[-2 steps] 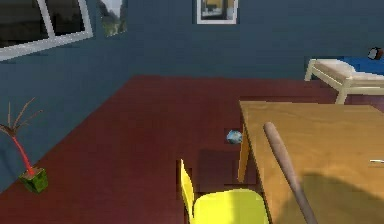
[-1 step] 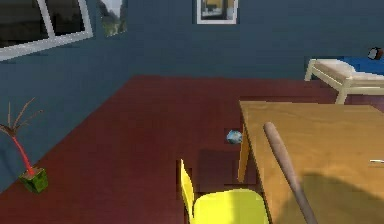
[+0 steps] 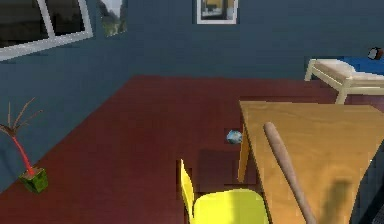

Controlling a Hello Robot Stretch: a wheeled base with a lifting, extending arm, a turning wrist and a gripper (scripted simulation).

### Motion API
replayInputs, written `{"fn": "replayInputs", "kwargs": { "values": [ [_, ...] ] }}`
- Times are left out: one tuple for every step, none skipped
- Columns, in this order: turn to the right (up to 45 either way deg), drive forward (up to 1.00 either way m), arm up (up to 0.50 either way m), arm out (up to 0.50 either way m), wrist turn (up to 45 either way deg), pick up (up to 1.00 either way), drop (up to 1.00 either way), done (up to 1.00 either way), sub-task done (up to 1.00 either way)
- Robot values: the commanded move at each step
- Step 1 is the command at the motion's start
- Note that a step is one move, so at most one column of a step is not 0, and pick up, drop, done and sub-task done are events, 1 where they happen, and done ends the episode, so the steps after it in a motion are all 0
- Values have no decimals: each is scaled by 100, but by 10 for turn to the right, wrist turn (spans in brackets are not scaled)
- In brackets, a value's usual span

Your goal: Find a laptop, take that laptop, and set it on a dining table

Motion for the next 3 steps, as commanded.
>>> {"fn": "replayInputs", "kwargs": {
  "values": [
    [0,0,2,0,0,0,0,0,0],
    [0,0,0,-8,0,0,0,0,0],
    [0,0,0,0,0,0,0,100,0]
  ]
}}
